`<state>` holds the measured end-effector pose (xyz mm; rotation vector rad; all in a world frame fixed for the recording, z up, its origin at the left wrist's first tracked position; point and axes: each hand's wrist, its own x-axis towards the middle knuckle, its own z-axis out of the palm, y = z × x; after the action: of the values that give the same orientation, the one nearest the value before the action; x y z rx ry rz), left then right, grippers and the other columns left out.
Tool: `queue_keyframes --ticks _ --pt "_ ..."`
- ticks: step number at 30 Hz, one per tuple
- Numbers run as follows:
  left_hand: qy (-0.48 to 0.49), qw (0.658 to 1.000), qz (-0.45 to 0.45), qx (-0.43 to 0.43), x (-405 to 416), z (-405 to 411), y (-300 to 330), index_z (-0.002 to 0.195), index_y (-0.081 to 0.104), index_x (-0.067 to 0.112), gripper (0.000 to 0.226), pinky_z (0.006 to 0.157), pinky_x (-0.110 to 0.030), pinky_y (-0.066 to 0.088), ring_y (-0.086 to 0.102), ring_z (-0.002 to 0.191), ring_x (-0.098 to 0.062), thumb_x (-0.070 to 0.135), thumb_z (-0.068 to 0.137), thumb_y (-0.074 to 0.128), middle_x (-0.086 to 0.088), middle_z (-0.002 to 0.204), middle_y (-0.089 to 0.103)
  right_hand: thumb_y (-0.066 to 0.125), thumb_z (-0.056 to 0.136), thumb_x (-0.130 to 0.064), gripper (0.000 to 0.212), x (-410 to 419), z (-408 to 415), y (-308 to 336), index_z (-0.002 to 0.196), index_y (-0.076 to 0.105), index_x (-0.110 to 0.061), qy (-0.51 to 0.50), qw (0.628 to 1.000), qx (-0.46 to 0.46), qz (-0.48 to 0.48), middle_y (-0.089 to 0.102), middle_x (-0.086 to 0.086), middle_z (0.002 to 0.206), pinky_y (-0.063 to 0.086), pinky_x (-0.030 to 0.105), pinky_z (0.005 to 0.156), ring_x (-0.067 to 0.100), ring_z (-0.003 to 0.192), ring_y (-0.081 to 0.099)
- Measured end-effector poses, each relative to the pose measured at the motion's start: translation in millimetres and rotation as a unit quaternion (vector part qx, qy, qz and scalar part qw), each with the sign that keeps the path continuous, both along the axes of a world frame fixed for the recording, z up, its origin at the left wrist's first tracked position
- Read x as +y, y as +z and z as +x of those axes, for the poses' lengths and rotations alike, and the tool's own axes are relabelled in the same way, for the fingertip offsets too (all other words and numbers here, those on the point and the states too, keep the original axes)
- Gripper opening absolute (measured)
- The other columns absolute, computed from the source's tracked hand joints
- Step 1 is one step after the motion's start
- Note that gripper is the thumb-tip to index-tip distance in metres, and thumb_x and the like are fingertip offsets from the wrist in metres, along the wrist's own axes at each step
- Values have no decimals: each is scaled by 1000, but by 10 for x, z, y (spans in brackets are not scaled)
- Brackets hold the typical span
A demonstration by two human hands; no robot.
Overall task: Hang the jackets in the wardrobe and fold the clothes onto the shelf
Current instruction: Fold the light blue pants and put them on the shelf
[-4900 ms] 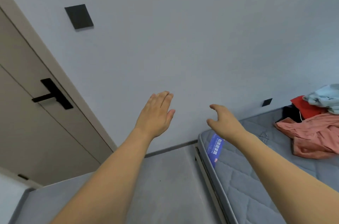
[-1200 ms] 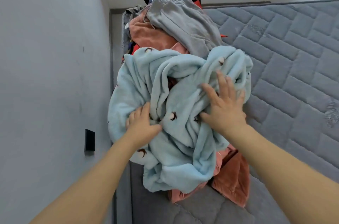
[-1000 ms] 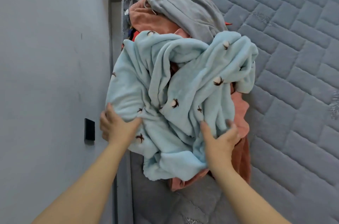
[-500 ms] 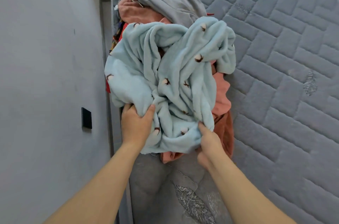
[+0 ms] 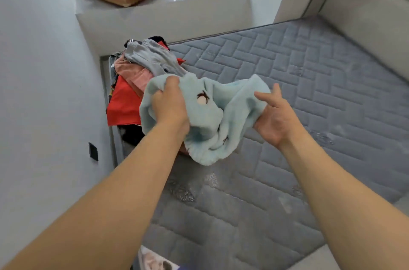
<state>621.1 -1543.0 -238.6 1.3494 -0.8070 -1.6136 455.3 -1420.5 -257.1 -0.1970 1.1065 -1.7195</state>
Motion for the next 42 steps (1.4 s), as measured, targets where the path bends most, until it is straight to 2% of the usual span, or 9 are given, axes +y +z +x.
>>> queue_keyframes --ticks 8,14,19,23,28,31,33,37,42 --pt "-153 972 99 146 1256 -361 911 88 70 17 17 64 -36 61 73 71 -21 34 86 68 -2 78 75 70 85 -4 118 1423 27 439 147 -19 -50 -41 989 86 116 38 -6 145 57 53 75 32 113 60" --pt "-182 934 147 270 1983 -718 1106 102 67 6 21 70 -40 62 71 85 -27 24 92 65 -12 90 73 41 73 5 63 2365 -111 464 122 58 -30 -126 954 255 93 62 4 122 56 27 64 13 90 67" --pt "-169 936 162 263 2515 -1348 1209 101 59 9 16 64 -36 61 67 88 -25 20 92 66 -12 101 67 64 81 -3 95 3129 -630 335 148 17 -51 39 739 657 145 -8 -23 157 38 10 96 1 142 20" --pt "-195 937 162 238 2937 -2055 1396 97 57 9 14 63 -35 59 65 83 -24 21 94 63 -11 96 66 66 82 -48 62 3253 -1054 246 134 47 -21 -44 581 792 183 41 2 140 38 30 106 22 134 35" --pt "-249 952 89 157 3117 -2648 1534 103 63 12 20 73 -36 58 67 87 -22 30 96 59 -8 98 69 59 96 -8 25 3482 -1632 559 108 61 -30 -249 858 440 92 66 -2 113 49 20 87 0 97 61" --pt "-217 972 -95 16 3048 -2810 1547 96 63 19 25 84 -34 51 63 92 -19 40 97 49 2 94 66 57 98 -14 20 3655 -2082 1063 116 65 -21 -247 882 399 32 69 -4 116 51 19 88 4 105 65" --pt "-254 924 -277 -72 3005 -2883 1447 103 58 24 26 90 -39 41 56 107 -25 44 94 44 4 101 59 55 100 -26 22 3645 -2247 1449 119 66 -20 -218 872 438 24 70 -5 118 52 21 90 7 111 64" --pt "-419 514 -617 -424 2770 -3001 1045 144 30 38 70 112 -57 18 26 142 -27 62 80 47 2 156 29 49 103 -25 23 3535 -2434 2132 115 63 -11 -282 843 457 -16 68 4 118 51 36 100 17 112 65" --pt "-349 499 -594 -526 2513 -3447 1281 156 12 18 85 115 -43 29 29 143 -36 42 88 56 -16 160 24 47 104 -22 28 3674 -2738 2461 118 60 -1 -341 800 494 12 65 14 124 47 40 104 24 117 62"
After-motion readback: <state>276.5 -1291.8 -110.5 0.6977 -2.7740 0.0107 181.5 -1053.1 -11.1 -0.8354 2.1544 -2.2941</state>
